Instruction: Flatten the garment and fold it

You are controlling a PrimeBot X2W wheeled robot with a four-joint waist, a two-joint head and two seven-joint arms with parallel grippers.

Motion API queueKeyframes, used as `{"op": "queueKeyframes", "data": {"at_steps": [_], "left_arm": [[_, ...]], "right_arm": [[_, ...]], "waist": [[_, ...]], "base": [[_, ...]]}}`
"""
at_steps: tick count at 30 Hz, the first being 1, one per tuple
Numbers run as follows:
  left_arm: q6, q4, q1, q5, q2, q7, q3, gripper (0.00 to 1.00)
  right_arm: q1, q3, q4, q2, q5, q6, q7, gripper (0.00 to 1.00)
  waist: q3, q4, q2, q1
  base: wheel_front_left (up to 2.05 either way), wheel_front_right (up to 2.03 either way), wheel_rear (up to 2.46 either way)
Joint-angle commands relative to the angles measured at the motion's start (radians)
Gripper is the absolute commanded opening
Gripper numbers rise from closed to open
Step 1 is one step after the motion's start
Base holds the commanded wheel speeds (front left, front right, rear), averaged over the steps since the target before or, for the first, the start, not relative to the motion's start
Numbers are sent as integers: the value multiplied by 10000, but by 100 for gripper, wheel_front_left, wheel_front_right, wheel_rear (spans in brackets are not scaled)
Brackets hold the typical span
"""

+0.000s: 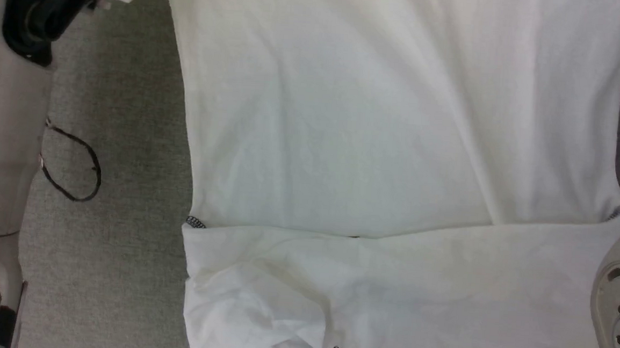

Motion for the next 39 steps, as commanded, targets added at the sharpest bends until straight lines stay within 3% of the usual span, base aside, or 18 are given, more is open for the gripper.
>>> {"op": "queueKeyframes", "data": {"at_steps": [1, 9, 18, 25, 31, 39], "left_arm": [[69, -14, 21, 39, 70, -141, 82, 0], [151, 171, 80, 306, 147, -1913, 440, 0], [-22, -233, 1570, 208, 439, -2649, -143, 0], [40, -2563, 4528, -179, 991, -3199, -370, 0], [669, -4965, 7801, -710, 1196, -3624, -218, 0], [1497, -6272, 11354, -1074, 1292, -4078, -259, 0]], "right_arm": [[71, 30, -77, -26, 64, -11, -90, 0], [461, 143, -204, -481, 799, -11, -849, 0], [2320, 803, -690, -1051, 2250, -11, -1136, 0], [5516, 790, -2703, -1307, 3864, -11, -909, 0], [8696, 57, -4808, -710, 4762, -11, -689, 0], [11990, -554, -6660, -98, 5234, -11, -581, 0]], "waist": [[-565, -241, -1, -1], [-2079, -468, -1, -1], [-3725, -537, -1, -1], [-4840, -444, -1, -1], [-5478, -308, -1, -1], [-5998, -164, -1, -1]], "base": [[0, 0, 0], [0, 0, 0], [0, 0, 0], [0, 0, 0], [0, 0, 0], [0, 0, 0]]}}
